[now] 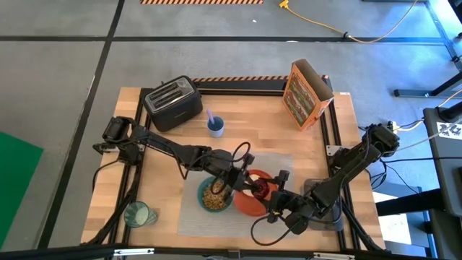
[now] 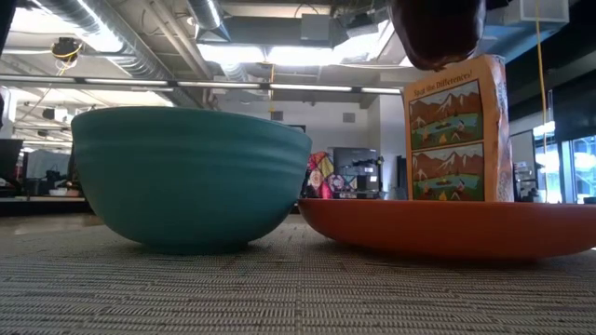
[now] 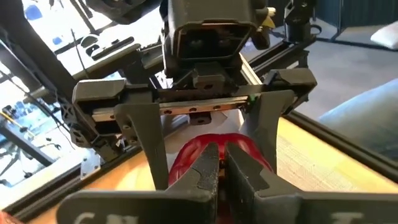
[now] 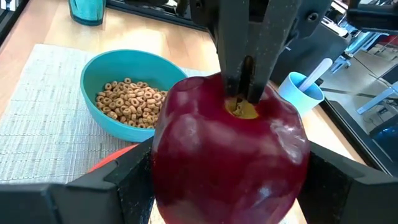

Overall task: Arrange a breakfast setting
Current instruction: Put the red apple on the orange plate

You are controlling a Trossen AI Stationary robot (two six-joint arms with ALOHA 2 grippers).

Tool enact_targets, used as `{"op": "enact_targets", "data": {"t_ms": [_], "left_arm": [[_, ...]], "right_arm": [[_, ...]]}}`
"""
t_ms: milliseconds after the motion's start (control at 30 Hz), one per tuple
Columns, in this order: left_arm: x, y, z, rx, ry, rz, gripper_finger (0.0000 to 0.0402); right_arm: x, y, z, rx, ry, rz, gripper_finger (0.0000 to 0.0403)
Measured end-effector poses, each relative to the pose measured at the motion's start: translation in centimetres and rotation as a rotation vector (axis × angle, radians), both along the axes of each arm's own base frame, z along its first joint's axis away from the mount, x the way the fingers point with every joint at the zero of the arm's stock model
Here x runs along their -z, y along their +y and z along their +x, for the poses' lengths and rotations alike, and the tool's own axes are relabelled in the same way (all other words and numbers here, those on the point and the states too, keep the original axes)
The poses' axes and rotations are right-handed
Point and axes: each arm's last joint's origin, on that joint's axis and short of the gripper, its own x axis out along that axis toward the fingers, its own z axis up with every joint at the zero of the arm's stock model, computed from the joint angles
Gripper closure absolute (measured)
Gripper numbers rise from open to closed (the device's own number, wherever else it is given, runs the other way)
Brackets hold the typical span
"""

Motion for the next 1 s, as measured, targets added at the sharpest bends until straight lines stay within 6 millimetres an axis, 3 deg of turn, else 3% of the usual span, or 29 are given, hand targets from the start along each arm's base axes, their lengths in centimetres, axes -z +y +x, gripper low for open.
{"op": "enact_targets", "data": {"t_ms": [267,533,833,1000], "left_arm": [[0.5,-0.1,0.2,-0.031,0.04,-0.092,0.0396],[3.6,-0.5,1.4,-0.053,0.101,-0.129,0.0396],[5.5,-0.7,2.3,-0.063,0.102,-0.206,0.0396],[6.6,-1.0,2.9,-0.063,0.099,-0.249,0.0396]], "right_arm": [[0.1,0.0,-0.1,-0.005,0.013,0.028,0.0092],[0.7,0.0,-0.5,-0.018,0.091,0.164,0.0037],[1.8,0.9,-2.6,-0.05,0.267,0.297,0.0052],[1.1,1.9,-4.7,-0.102,0.296,0.315,0.0062]]}}
